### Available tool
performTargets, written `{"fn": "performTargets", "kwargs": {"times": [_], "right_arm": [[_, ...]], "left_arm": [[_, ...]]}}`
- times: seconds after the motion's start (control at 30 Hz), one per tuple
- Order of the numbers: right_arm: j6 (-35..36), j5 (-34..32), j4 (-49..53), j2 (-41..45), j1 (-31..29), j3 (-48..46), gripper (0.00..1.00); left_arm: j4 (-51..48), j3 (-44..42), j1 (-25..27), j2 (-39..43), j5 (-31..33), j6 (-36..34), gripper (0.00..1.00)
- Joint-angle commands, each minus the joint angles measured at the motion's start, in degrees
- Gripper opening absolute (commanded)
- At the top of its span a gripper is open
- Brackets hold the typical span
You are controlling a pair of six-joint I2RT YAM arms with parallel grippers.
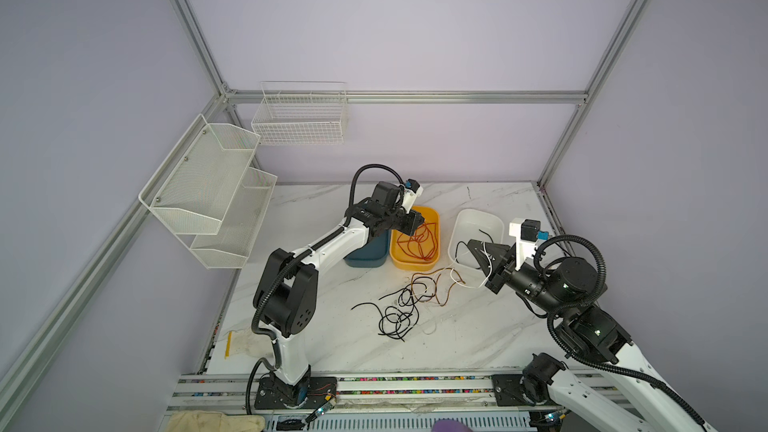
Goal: Untangle the cables
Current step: 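Carry the red wire with the left gripper over the yellow tub, then open the left gripper to drop the red wire into the yellow tub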
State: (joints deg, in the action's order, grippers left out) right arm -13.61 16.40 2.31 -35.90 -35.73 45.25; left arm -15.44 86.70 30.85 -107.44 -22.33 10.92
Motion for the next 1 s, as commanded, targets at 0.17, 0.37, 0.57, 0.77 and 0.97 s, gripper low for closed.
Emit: {"fn": "performTargets", "kwargs": {"times": [0.17,0.37,0.57,0.77,0.97], "right_arm": [[0.77,0.4,-0.64,0.33,0.13,1.1,0.0],[0.56,0.25,-0.56,0.22,0.13,0.98,0.0],[0.49,-0.62,-0.46,0.61,0.11,0.81,0.0],[0.39,-0.65,-0.37,0.5,0.08,0.75,0.0],[0.26,-0.68,-0.41,0.9,0.06,0.64,0.0]], "left_arm": [[1.61,3.87,-0.32,-2.89,-3.75,-0.02,0.0],[0.72,3.76,-0.27,-4.44,-4.22,-0.1,0.0],[-0.52,3.46,-0.29,-4.84,-3.2,-0.72,0.04],[-1.26,3.91,-0.32,-4.4,-2.43,-1.1,0.1],[-2.36,4.6,-0.27,-4.07,-1.87,-1.5,0.16]]}}
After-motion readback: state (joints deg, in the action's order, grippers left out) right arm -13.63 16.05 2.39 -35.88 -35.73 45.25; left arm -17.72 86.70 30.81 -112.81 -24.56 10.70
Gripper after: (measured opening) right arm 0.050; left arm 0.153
